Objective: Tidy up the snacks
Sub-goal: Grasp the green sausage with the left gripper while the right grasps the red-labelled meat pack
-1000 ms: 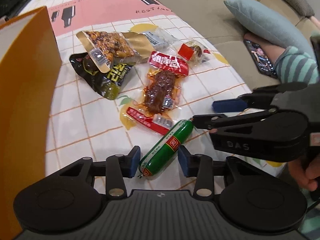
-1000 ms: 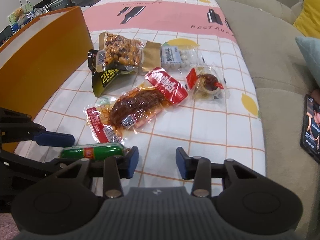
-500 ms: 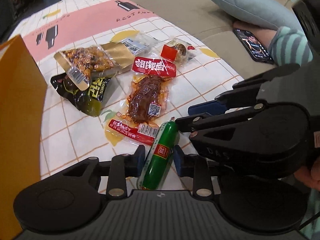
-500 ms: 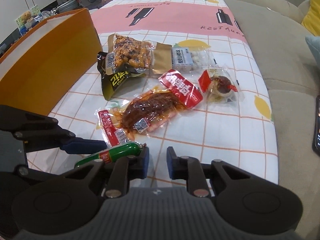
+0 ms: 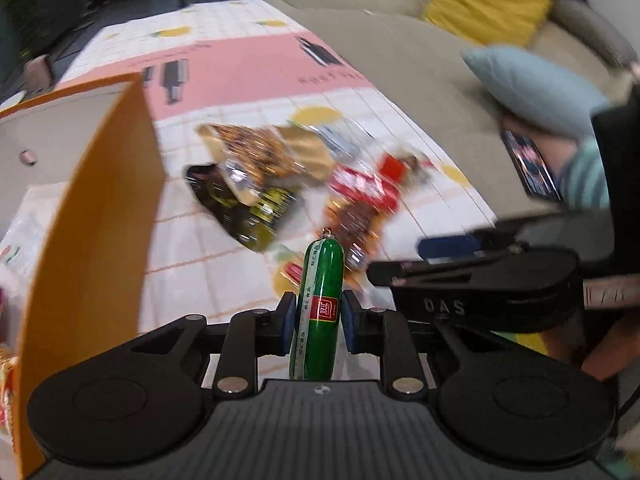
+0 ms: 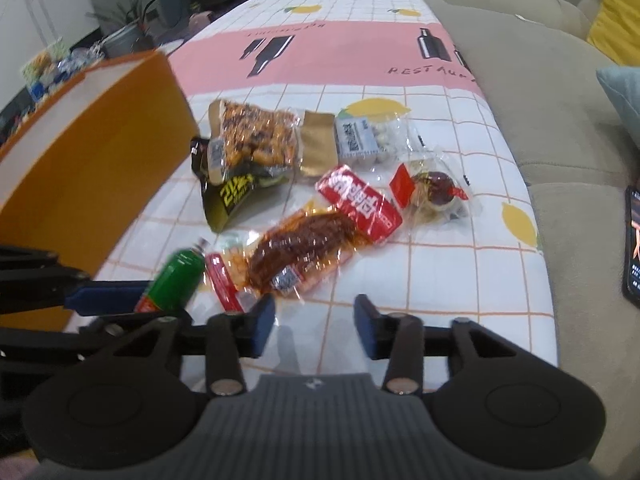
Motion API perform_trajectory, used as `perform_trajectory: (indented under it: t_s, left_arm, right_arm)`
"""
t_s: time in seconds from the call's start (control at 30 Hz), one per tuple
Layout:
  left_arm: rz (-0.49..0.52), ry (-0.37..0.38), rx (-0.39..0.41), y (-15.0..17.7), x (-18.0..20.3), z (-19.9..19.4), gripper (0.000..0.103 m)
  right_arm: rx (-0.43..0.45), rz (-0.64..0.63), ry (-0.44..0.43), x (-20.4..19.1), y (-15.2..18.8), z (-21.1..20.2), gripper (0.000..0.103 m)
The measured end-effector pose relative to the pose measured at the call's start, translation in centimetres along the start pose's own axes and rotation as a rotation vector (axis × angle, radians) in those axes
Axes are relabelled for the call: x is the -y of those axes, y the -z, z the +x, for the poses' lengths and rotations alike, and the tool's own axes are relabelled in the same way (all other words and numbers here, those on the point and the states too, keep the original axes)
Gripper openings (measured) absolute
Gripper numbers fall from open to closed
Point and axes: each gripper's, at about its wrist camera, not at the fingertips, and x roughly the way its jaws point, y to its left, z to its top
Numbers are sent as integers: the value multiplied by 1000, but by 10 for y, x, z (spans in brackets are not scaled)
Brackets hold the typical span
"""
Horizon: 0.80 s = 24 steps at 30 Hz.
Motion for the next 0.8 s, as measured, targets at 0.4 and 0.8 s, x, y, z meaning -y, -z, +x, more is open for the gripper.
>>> perform_trajectory:
  t_s: [0.4,0.8]
  left_arm:
    - [-116,-106,-6,-7,-30,3,26]
    - [-133,-111,-22,-5,-33,6,26]
  right_arm:
    - [15,194,18,-7,-34,36,72]
    - [58,9,146,-36,-27,55,71]
